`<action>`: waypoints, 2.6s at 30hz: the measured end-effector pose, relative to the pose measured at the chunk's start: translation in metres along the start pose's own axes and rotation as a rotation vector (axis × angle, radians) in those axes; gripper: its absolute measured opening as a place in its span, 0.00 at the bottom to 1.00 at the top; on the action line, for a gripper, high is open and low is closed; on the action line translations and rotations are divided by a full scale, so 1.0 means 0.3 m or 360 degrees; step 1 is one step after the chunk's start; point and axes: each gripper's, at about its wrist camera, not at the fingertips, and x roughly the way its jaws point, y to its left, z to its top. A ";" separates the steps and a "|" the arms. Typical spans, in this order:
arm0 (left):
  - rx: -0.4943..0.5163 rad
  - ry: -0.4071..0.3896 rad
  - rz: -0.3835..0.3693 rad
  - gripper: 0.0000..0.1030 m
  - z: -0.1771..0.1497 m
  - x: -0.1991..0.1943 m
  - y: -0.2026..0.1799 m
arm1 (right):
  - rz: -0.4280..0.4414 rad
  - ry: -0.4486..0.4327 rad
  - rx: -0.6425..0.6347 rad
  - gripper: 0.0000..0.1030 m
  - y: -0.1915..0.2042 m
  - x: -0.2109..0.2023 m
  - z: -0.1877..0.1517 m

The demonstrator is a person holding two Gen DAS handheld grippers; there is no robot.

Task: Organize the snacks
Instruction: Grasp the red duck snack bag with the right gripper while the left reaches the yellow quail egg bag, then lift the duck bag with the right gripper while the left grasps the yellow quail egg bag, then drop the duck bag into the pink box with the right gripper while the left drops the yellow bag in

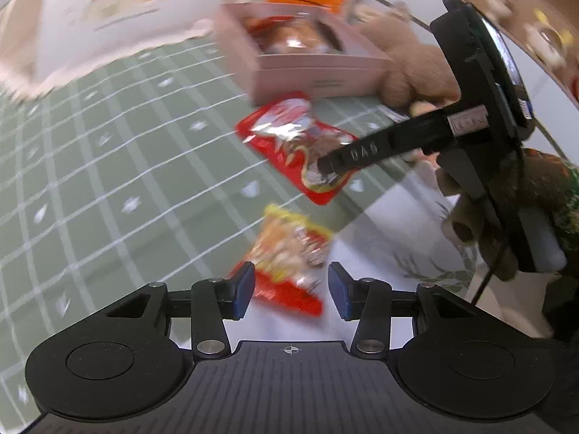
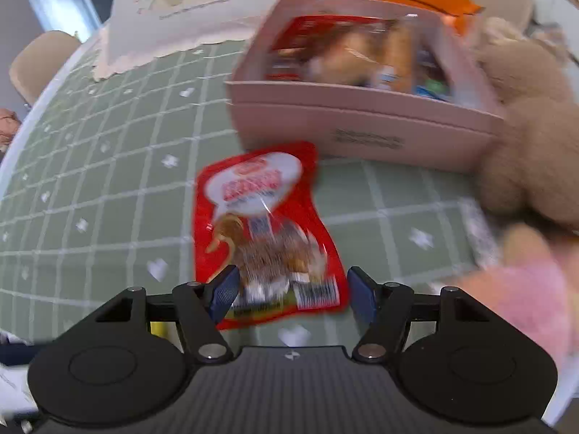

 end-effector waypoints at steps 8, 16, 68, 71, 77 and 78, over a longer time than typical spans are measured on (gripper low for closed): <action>0.0432 0.0059 0.0264 0.53 0.026 0.124 -0.095 | 0.0026 -0.0043 0.0062 0.73 -0.073 -0.120 -0.150; 0.0375 0.0120 0.0246 0.61 0.049 0.178 -0.021 | -0.0063 -0.0027 -0.0059 0.80 -0.036 -0.095 -0.250; -0.0420 -0.0009 0.0164 0.54 -0.059 0.050 0.195 | 0.0186 -0.0051 -0.0334 0.58 0.099 -0.080 -0.051; -0.0426 -0.0035 0.0071 0.52 -0.044 0.019 0.193 | 0.0225 -0.0148 -0.0188 0.58 0.027 -0.206 -0.044; -0.0263 -0.0541 -0.0186 0.52 0.299 -0.309 0.124 | 0.0108 -0.0388 -0.0053 0.58 -0.097 -0.431 -0.012; -0.0223 -0.0634 -0.0199 0.52 0.370 -0.359 0.108 | 0.0077 -0.0423 -0.0041 0.58 -0.112 -0.458 -0.006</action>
